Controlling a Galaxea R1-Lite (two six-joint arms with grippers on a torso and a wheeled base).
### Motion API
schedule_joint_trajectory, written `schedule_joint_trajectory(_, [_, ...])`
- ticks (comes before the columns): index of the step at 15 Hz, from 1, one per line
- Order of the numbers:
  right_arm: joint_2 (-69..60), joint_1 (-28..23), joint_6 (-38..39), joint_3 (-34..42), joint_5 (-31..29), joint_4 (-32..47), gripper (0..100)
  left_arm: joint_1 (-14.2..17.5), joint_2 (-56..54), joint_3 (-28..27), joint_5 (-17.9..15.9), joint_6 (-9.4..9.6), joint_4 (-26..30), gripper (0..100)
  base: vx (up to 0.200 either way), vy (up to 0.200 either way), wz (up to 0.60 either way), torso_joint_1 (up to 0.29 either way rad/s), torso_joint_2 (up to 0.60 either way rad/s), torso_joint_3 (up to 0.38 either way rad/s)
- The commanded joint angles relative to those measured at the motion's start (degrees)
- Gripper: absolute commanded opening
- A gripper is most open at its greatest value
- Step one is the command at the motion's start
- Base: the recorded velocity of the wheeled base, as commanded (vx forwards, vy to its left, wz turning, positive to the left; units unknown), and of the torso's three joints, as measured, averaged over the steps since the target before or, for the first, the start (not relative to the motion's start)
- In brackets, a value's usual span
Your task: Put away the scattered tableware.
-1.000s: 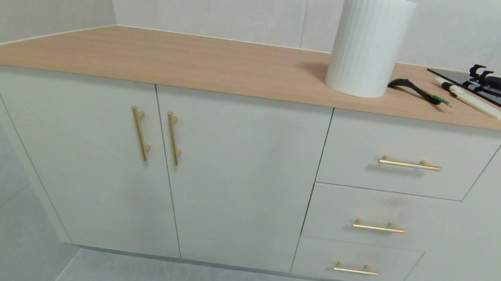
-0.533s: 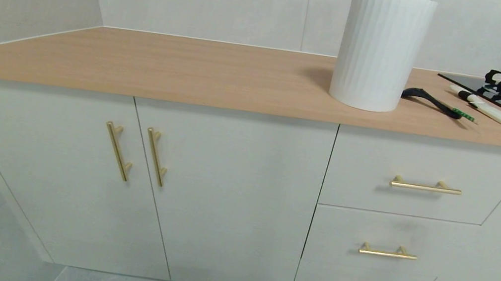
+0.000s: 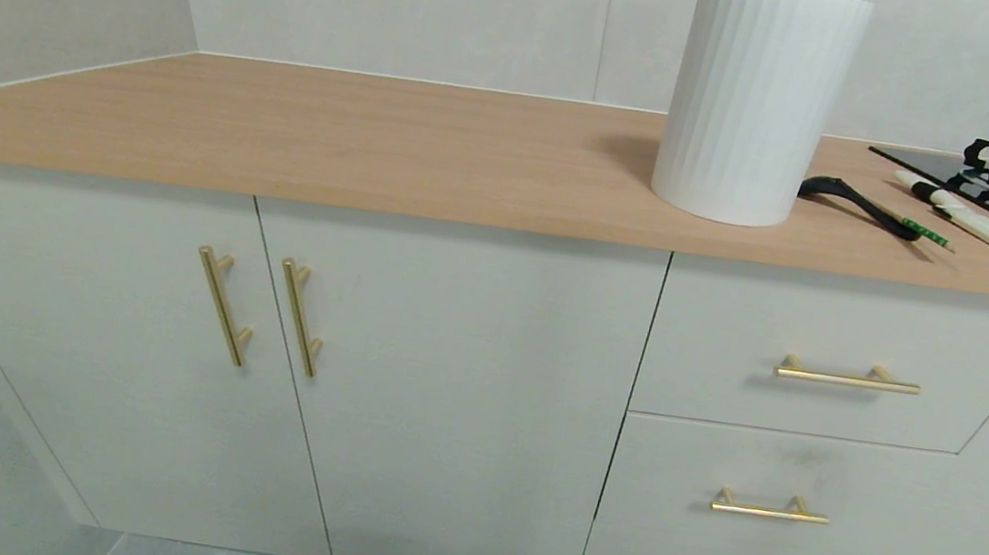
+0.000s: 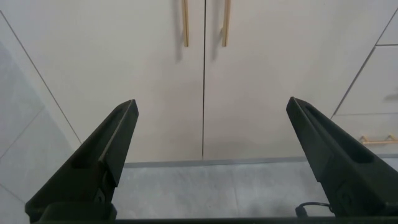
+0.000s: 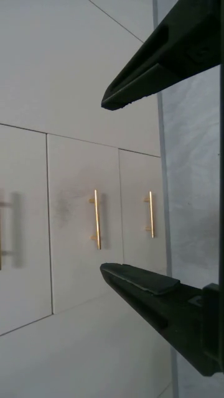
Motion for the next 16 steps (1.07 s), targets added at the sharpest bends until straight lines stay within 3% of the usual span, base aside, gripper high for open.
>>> schedule_joint_trajectory(1, [0.09,0.01,-0.5,-0.44,0.23,-0.15,100,0.01,0.07,0.01,0.0,-0.1,-0.01,100,0.0,0.0,0.0,0.0,0.0,0.0])
schedule_joint_trajectory(4, [10.63,1.24,1.26,-11.78,3.13,2.31,100,0.01,0.07,0.01,0.09,-0.1,-0.01,100,0.0,0.0,0.0,0.0,0.0,0.0])
schedule_joint_trajectory(7, [36.74,3.09,0.82,-17.49,9.11,1.69,100,0.01,0.07,0.01,0.09,-0.1,-0.01,100,0.0,0.0,0.0,0.0,0.0,0.0])
schedule_joint_trajectory(12, [80.33,3.17,0.82,-29.18,9.98,-10.7,100,0.01,0.07,0.01,0.09,-0.1,-0.01,100,0.0,0.0,0.0,0.0,0.0,0.0])
schedule_joint_trajectory(16, [98.7,3.26,0.73,-31.46,9.63,-22.12,100,0.01,0.07,0.01,0.09,-0.1,-0.01,100,0.0,0.0,0.0,0.0,0.0,0.0])
